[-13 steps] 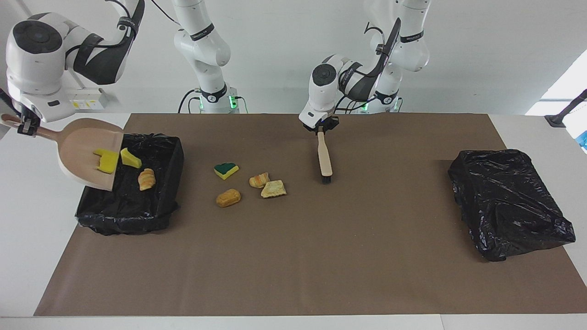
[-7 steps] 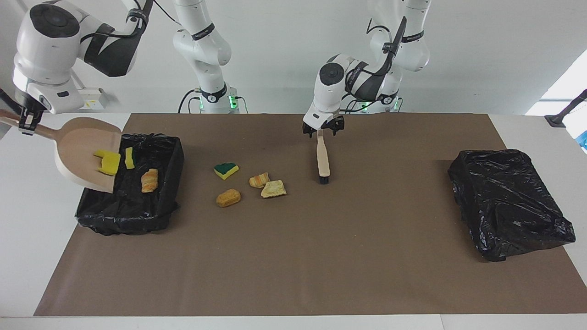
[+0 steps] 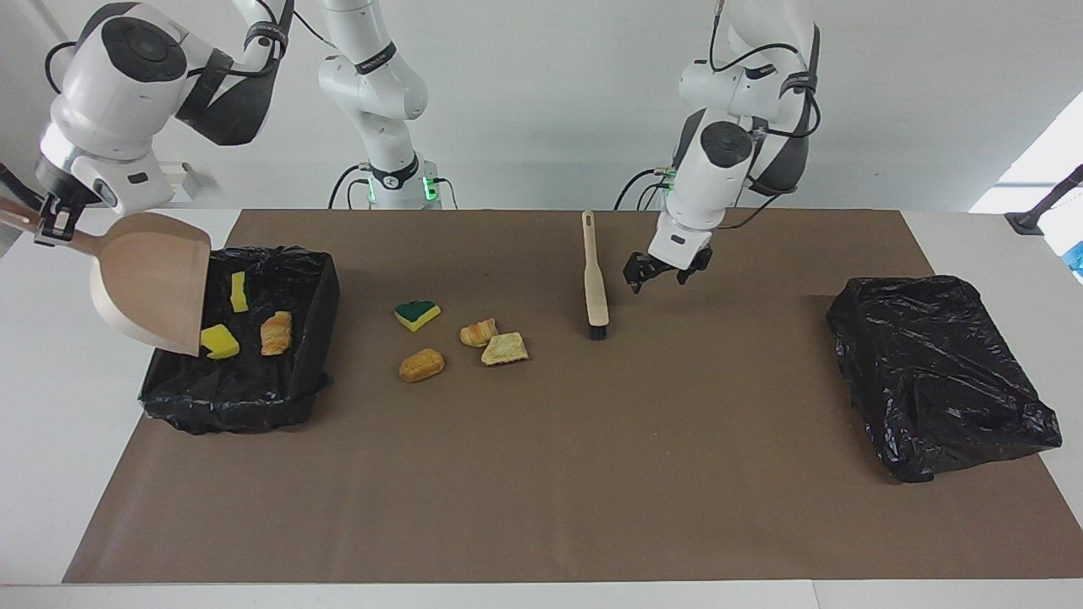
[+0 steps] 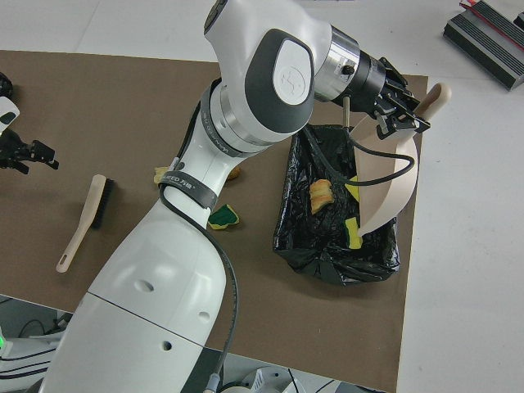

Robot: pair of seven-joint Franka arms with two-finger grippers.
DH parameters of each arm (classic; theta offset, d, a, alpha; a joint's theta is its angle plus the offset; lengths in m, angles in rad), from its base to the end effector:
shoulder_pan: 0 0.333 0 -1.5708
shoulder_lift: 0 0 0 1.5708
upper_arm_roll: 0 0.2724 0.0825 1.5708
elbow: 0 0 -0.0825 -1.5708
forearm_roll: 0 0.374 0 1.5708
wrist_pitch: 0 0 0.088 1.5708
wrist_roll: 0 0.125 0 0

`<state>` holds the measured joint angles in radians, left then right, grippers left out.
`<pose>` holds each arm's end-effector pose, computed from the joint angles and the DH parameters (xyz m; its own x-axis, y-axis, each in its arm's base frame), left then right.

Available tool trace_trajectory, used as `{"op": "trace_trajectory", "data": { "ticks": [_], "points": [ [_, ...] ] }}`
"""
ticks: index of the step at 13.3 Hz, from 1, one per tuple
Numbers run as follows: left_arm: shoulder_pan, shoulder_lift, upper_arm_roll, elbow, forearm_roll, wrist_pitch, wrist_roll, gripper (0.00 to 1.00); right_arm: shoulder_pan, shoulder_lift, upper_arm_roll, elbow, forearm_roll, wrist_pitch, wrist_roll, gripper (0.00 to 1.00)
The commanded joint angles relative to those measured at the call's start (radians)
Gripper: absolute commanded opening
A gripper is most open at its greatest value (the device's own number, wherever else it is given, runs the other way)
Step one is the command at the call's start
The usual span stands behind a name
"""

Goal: Sweep and dump trash in bin

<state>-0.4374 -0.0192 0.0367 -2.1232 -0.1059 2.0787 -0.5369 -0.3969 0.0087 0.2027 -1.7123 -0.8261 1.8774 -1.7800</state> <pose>0.4819 -0.2117 0.3610 0.9802 0.1851 -0.0707 0.1896 -0.9797 0.0647 0.5537 -0.1787 0.5500 -0.1845 0.6663 -0.7225 0.9808 0.1720 -0.0919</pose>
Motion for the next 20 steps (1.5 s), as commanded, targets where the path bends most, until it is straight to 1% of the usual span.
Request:
{"op": "trace_trajectory", "data": {
  "ticks": [1, 3, 5, 7, 9, 11, 13, 14, 17, 19, 20],
  "points": [
    [0.124, -0.016, -0.012, 0.060, 0.011, -0.118, 0.163, 1.00, -0.002, -0.010, 0.009, 0.003, 0.132, -0.047, 0.056, 0.00],
    [0.210, -0.021, -0.011, 0.081, 0.011, -0.184, 0.317, 1.00, 0.003, -0.012, 0.010, 0.002, 0.255, -0.055, 0.100, 0.00],
    [0.267, -0.027, -0.011, 0.083, 0.043, -0.193, 0.402, 1.00, 0.003, -0.013, 0.018, -0.006, 0.396, -0.076, 0.190, 0.00],
    [0.327, -0.033, -0.012, 0.107, 0.072, -0.222, 0.484, 1.00, 0.064, -0.026, 0.029, -0.017, 0.446, -0.102, 0.351, 0.00],
    [0.348, -0.038, -0.011, 0.187, 0.077, -0.319, 0.523, 1.00, 0.117, -0.032, 0.032, -0.027, 0.527, -0.106, 0.544, 0.00],
    [0.359, -0.036, -0.012, 0.280, 0.100, -0.435, 0.526, 1.00, 0.189, -0.021, 0.032, -0.032, 0.542, -0.110, 0.721, 0.00],
    [0.359, -0.039, -0.012, 0.342, 0.100, -0.508, 0.528, 1.00, 0.257, -0.004, 0.032, -0.033, 0.591, -0.104, 0.935, 0.00],
    [0.358, -0.039, -0.012, 0.376, 0.100, -0.529, 0.529, 1.00, 0.306, 0.008, 0.032, -0.033, 0.596, -0.101, 1.038, 0.00],
    [0.361, -0.044, 0.000, 0.488, 0.100, -0.609, 0.546, 1.00, 0.465, 0.077, 0.032, -0.017, 0.611, -0.084, 1.479, 0.00],
    [0.362, -0.053, 0.002, 0.515, 0.101, -0.641, 0.549, 1.00, 0.532, 0.132, 0.032, -0.009, 0.634, -0.035, 1.794, 0.00],
    [0.361, -0.062, 0.003, 0.520, 0.101, -0.652, 0.549, 1.00, 0.559, 0.157, 0.032, -0.004, 0.665, -0.005, 1.900, 0.00]
  ]
}}
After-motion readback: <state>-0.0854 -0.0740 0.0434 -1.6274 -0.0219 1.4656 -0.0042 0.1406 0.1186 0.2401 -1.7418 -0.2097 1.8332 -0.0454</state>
